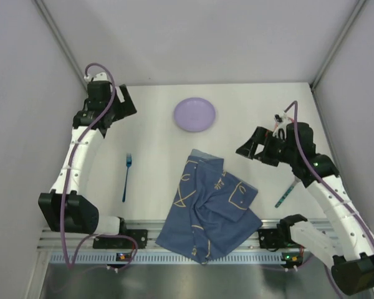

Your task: Set the dinner table for one person

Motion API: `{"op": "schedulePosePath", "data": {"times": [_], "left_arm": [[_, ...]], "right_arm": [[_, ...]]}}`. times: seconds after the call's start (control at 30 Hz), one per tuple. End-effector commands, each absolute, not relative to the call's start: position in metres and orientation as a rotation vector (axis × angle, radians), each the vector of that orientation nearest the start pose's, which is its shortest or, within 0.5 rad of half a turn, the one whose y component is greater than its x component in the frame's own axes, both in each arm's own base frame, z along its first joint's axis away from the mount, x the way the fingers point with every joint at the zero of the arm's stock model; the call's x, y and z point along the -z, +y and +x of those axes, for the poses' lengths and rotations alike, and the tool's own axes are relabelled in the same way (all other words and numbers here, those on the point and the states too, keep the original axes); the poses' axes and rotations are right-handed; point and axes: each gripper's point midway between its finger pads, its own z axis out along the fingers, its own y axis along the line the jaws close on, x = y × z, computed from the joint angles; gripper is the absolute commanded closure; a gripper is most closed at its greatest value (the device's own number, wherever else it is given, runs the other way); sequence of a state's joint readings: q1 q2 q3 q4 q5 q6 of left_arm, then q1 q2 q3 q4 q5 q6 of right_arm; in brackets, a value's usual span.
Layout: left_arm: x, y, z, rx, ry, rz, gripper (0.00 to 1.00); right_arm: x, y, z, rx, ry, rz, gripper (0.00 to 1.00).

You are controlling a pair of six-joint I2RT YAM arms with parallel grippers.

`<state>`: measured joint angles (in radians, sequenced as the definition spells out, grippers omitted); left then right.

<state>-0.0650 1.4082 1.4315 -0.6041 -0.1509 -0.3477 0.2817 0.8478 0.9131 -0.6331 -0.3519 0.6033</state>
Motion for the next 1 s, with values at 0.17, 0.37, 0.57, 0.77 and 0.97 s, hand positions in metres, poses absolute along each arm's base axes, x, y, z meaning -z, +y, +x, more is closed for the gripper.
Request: {"op": "schedulePosePath", "data": {"times": [0.17, 0.37, 0.57, 0.77, 0.97], "left_arm": [[-0.245, -0.079, 0.383, 0.454, 2.208, -0.310, 0.02], [-0.195, -0.154, 0.358, 0.466, 2.370, -0.102, 0.02], [-0.141, -0.214, 0.342, 0.565, 2.482, 0.048, 0.06], [-0.084, -0.256, 0.333, 0.532, 2.634, 0.214, 0.12], [-0.053, -0.272, 0.338, 0.496, 2.685, 0.254, 0.15]], "right_arm": [[-0.230, 0.172, 0.270, -0.867, 2.373, 0.059, 0.00], [-0.189, 0.179, 0.278, -0.850, 2.555, 0.039, 0.00], [-0.175, 0.171, 0.269, -0.798, 2.595, 0.048, 0.00], [-0.169, 0.159, 0.255, -0.733, 2.624, 0.041, 0.00], [-0.168, 0.146, 0.239, -0.662, 2.637, 0.013, 0.00]]}}
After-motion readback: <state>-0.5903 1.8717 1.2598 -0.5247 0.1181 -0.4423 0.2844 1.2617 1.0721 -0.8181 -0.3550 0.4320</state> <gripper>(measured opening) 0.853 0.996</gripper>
